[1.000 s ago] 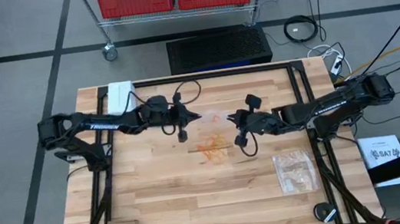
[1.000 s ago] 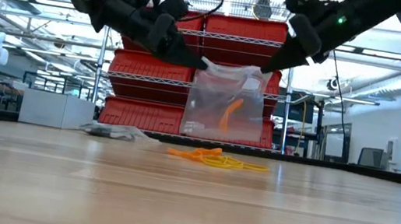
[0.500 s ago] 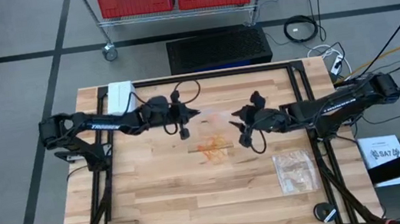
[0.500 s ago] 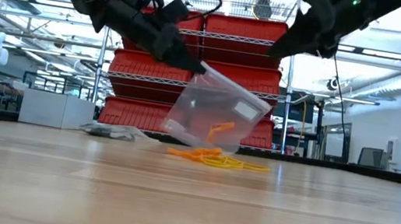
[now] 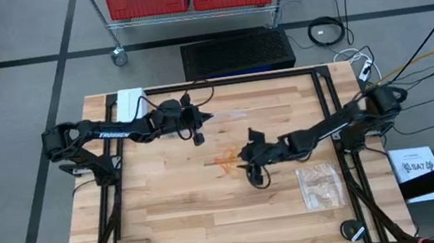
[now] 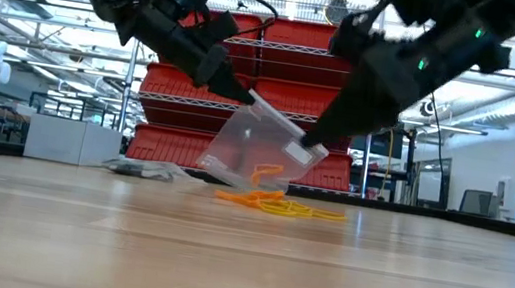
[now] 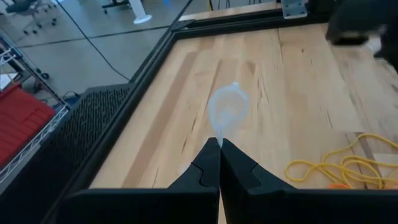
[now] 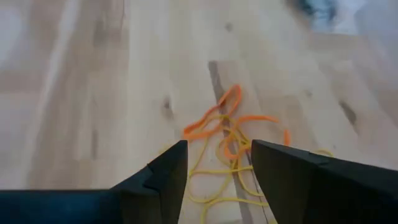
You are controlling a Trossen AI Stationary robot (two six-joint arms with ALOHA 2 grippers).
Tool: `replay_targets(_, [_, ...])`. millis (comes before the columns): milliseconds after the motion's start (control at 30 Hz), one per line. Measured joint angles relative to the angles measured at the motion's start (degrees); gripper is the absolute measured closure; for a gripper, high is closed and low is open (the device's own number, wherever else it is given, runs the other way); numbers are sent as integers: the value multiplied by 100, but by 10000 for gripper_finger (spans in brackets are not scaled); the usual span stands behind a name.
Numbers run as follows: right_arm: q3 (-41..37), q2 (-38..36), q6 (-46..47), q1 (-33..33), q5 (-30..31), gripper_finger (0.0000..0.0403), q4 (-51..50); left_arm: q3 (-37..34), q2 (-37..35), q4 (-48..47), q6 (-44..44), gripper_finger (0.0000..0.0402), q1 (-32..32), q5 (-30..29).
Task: Sort rubber bands
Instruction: Put the orange rubber band into the top right transparent zip bag
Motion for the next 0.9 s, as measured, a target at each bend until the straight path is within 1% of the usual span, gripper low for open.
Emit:
replay_targets(100, [-2, 390, -443, -1, 21, 235, 242, 0, 0, -64, 0, 401, 0, 0])
replay_targets(200, [6, 618, -665, -1, 34, 236, 398, 0, -2, -77, 0, 401, 0, 0])
replay_targets(433, [522, 1149, -1159, -53, 70, 236, 188, 0, -2, -73, 0, 401, 0, 72])
replay_targets(567, [819, 1397, -1230, -165, 86, 238, -251, 0, -2, -93, 0, 401, 0, 85])
replay_targets(633, [908, 1470, -1230, -232, 203, 245, -478, 0, -2, -101, 0, 401, 0, 85])
replay_targets(733, [978, 1482, -1230, -281, 311, 277, -602, 0, -2, -113, 0, 401, 0, 87])
replay_targets(900, [1170, 1436, -1373, -269, 304, 383, -746, 0, -4, -117, 0, 401, 0, 90])
